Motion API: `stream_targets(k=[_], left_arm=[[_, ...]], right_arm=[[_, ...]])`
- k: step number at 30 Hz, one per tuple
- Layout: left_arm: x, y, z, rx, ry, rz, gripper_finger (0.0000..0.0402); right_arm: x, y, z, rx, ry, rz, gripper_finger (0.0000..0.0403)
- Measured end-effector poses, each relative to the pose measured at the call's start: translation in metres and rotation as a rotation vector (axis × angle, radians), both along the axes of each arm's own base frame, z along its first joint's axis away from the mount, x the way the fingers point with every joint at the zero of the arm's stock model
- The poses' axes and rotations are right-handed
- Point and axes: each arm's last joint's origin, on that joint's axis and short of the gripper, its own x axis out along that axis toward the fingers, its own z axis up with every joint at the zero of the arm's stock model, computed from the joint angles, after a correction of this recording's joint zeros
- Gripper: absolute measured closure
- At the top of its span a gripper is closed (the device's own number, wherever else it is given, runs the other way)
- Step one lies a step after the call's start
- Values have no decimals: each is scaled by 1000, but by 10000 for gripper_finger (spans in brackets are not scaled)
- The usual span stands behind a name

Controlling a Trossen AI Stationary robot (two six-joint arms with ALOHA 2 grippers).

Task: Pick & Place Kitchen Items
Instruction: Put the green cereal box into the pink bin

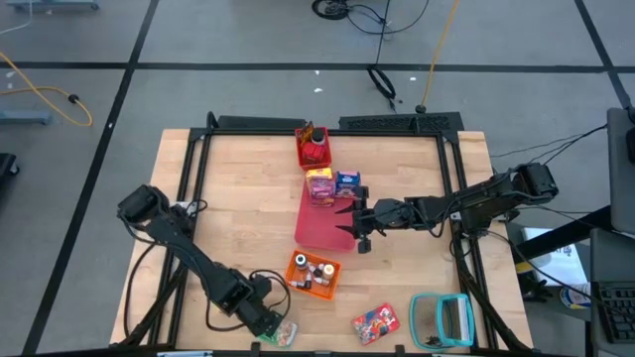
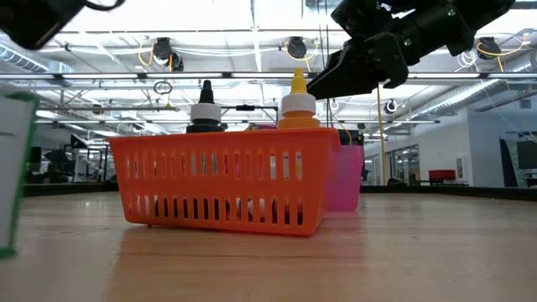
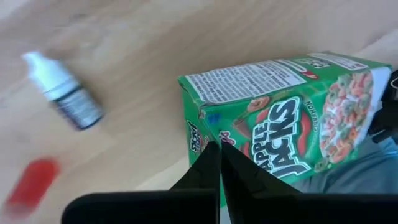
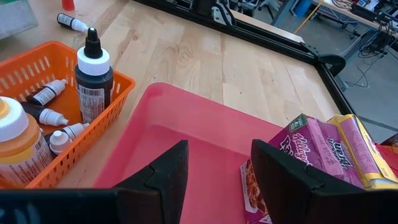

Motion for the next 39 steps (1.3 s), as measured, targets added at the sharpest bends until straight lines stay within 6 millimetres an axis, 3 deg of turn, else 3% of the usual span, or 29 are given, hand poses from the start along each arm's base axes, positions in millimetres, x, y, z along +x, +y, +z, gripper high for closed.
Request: stream_targets(k=[8,13,22,25,28,39], left_arm=[[-13,15,28,5,3,6,402],[-19,25,55,67,-94,0,402],[-29,43,134,340,-89,-27,402],[-32,55,151,422,-74,-10,402],[-29,68,151,464,12,-14,402],[14,115,133,563,75,-183,401]], right_arm=[[0,0,0,0,0,0,234],[0,0,0,0,0,0,234],[0,0,0,4,-2,-1,234],[1,0,2,37,-26,-13,234],[2,1,5,65,-56,-11,234],[6,9,22,304,-233,119,234]])
